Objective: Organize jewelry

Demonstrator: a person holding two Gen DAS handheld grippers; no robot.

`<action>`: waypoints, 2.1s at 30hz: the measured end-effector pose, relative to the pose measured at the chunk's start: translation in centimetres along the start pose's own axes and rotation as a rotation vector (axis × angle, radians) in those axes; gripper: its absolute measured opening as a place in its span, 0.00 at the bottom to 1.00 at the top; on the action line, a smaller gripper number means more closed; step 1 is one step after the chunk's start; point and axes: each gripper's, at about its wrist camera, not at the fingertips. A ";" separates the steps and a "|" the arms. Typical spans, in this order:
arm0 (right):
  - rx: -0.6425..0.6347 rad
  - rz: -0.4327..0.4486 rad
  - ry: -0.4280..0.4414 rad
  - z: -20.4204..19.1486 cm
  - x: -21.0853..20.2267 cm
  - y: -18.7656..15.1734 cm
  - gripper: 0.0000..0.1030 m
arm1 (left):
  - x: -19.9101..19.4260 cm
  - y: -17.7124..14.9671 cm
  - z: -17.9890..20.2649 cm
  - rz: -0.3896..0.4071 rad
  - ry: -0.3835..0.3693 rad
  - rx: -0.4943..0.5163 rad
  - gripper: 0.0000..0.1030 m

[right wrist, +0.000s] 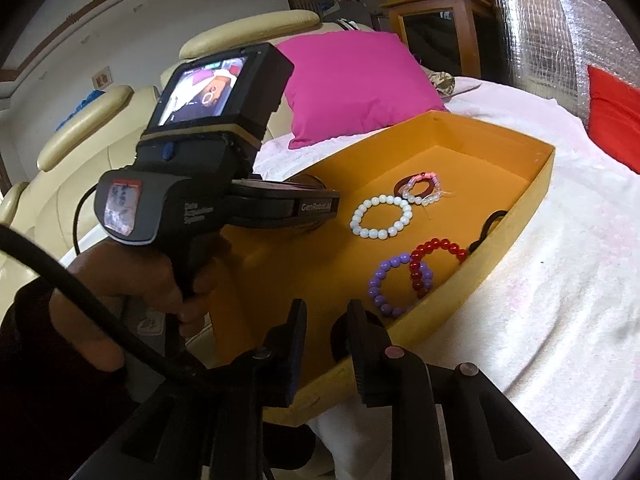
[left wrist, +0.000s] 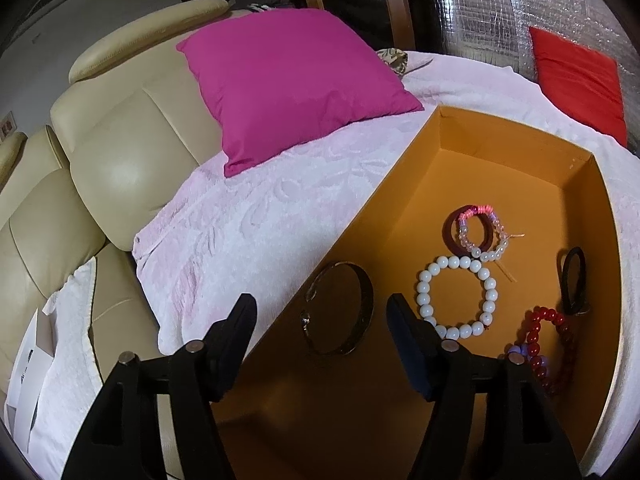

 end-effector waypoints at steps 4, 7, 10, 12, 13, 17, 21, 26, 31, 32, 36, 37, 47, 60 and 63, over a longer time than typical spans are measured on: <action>0.001 0.049 -0.008 0.5 -1.8 0.4 0.47 | -0.6 0.4 0.2 0.035 0.000 0.007 0.68; 0.008 0.103 -0.029 1.2 -3.2 0.9 0.53 | -1.2 0.7 0.5 0.059 -0.005 0.009 0.71; 0.018 0.127 -0.079 2.1 -4.0 1.2 0.53 | -2.0 1.0 0.7 0.086 -0.003 0.005 0.75; 0.034 0.135 -0.127 3.1 -4.5 1.4 0.53 | -2.5 1.2 0.8 0.094 -0.012 -0.001 0.76; 0.045 0.140 -0.147 3.6 -4.7 1.5 0.53 | -3.0 1.4 0.9 0.097 -0.018 -0.006 0.77; 0.102 0.159 -0.234 5.6 -6.1 2.1 0.53 | -5.6 2.0 1.0 0.124 -0.019 -0.019 0.78; 0.097 0.182 -0.338 6.2 -7.9 3.0 0.60 | -9.0 2.3 1.0 0.152 -0.045 -0.012 0.79; 0.083 0.239 -0.423 5.0 -11.6 3.5 0.69 | -14.5 2.6 0.7 0.233 -0.034 0.040 0.79; 0.055 0.271 -0.451 2.4 -14.8 3.8 0.72 | -18.6 2.6 -1.4 0.267 -0.086 0.019 0.89; 0.054 0.278 -0.456 2.0 -15.5 3.8 0.73 | -19.4 2.6 -1.9 0.278 -0.082 0.012 0.89; 0.070 0.321 -0.466 0.4 -18.0 4.2 0.80 | -22.1 2.4 -3.4 0.313 -0.054 0.001 0.90; 0.071 0.329 -0.468 0.0 -18.6 4.4 0.80 | -22.8 2.4 -3.8 0.323 -0.048 0.006 0.90; -0.025 0.318 -0.531 -6.6 -21.9 7.1 0.88 | -29.4 2.7 -7.0 0.415 -0.043 -0.040 0.91; -0.018 0.333 -0.555 -10.7 -25.1 8.4 0.96 | -34.2 2.8 -8.2 0.467 -0.057 -0.084 0.91; -0.011 0.341 -0.550 -10.9 -25.5 8.5 0.96 | -34.3 2.9 -8.1 0.468 -0.059 -0.085 0.91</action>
Point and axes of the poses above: each gripper's, at about its wrist camera, not at the fingertips, and x roughly the way its jaws point, z to its right, y to its top, and after that the axes turned 12 degrees about z, right-handed
